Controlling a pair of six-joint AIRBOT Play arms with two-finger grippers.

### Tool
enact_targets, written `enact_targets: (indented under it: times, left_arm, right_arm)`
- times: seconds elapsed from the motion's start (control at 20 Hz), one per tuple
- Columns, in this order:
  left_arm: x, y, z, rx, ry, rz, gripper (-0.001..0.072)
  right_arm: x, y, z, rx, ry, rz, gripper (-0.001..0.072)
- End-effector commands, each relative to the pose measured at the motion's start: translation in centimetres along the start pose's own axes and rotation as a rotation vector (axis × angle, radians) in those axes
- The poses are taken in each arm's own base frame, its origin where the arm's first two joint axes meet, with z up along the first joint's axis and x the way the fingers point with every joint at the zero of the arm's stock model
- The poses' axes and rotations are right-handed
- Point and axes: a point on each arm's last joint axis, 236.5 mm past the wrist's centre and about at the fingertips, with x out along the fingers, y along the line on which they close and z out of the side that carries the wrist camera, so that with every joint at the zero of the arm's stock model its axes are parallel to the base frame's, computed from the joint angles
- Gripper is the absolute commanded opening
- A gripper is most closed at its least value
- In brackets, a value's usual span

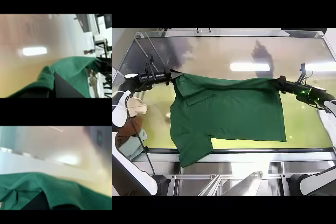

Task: Fold the shirts.

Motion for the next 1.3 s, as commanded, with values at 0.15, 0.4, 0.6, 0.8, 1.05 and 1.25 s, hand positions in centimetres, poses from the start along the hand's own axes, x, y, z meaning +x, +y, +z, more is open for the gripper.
enact_targets:
  times: [0.15,0.4,0.6,0.8,1.05,1.25]
  left_arm:
    - [1.5,0.6,2.7,0.113,-0.005,0.059,0.0017]
    - [2.1,1.9,1.4,0.147,0.063,0.146,0.0017]
    - [2.8,2.2,2.6,0.161,0.009,0.182,0.0027]
    - [3.3,2.4,3.6,0.18,-0.036,0.21,0.0255]
    - [0.9,-0.5,4.9,0.223,-0.005,0.148,0.0254]
    - [-6.9,-1.0,6.3,0.119,-0.028,0.205,0.0255]
  right_arm:
    - [1.4,-0.2,4.6,-0.06,-0.063,-0.008,0.0013]
    - [1.4,-3.0,4.5,-0.122,-0.044,-0.122,0.0015]
    - [1.3,-2.5,6.2,-0.175,-0.079,-0.134,0.0127]
    - [1.0,-2.9,7.0,-0.216,-0.083,-0.164,0.0326]
    - [-0.6,-3.9,5.6,-0.206,0.017,-0.195,0.0169]
    - [-4.6,-1.1,3.5,-0.182,0.172,-0.126,0.0082]
